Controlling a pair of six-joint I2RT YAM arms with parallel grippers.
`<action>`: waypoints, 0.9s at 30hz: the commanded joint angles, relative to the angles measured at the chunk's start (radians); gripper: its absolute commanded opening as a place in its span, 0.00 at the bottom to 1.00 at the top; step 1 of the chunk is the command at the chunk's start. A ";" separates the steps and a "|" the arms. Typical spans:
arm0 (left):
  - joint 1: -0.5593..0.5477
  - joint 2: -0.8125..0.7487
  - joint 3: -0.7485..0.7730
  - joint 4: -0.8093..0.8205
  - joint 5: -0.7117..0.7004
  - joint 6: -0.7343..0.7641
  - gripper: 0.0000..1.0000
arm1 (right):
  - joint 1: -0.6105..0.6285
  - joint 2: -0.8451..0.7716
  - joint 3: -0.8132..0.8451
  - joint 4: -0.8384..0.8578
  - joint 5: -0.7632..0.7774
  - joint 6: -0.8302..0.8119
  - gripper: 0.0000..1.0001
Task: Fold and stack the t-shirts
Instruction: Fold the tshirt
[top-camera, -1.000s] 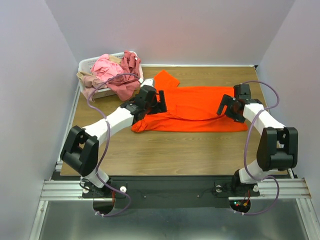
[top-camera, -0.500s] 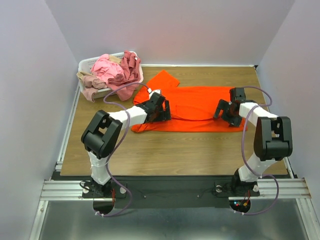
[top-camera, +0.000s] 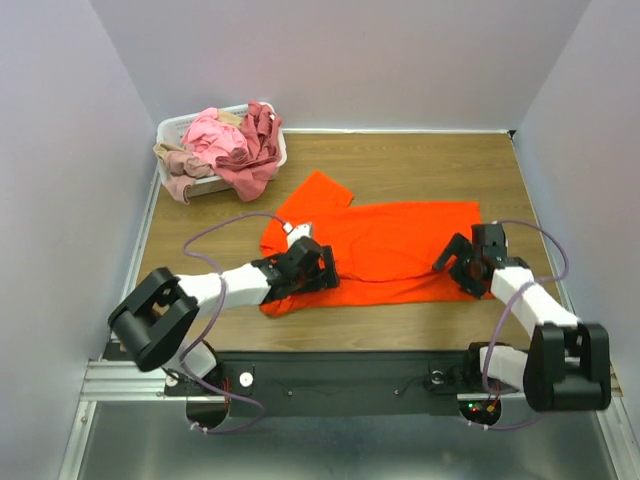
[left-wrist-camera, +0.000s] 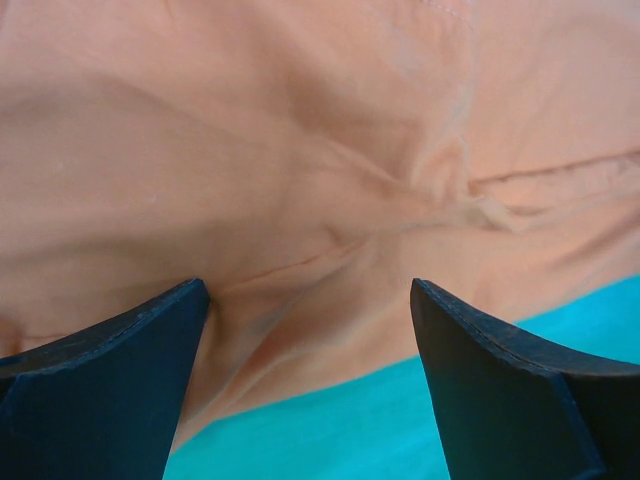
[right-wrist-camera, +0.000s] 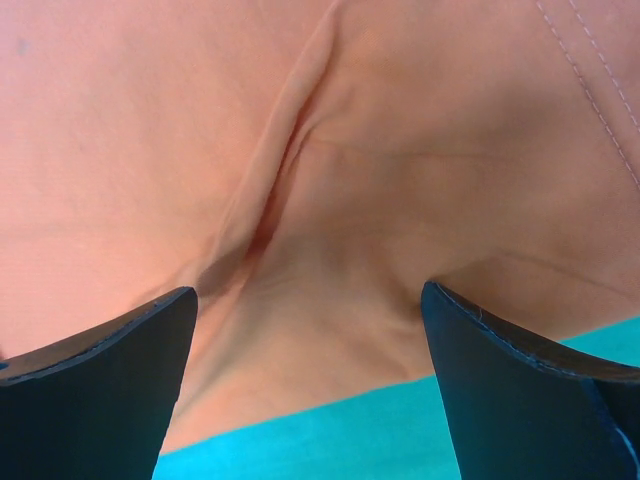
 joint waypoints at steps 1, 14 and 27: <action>-0.086 -0.136 -0.095 -0.129 -0.062 -0.178 0.95 | -0.004 -0.211 -0.100 -0.155 -0.078 0.107 1.00; -0.071 -0.156 0.231 -0.364 -0.331 -0.072 0.98 | -0.004 -0.296 0.188 -0.260 0.054 0.056 1.00; 0.221 0.475 1.033 -0.473 -0.313 0.260 0.98 | -0.004 0.225 0.580 -0.194 0.163 -0.037 1.00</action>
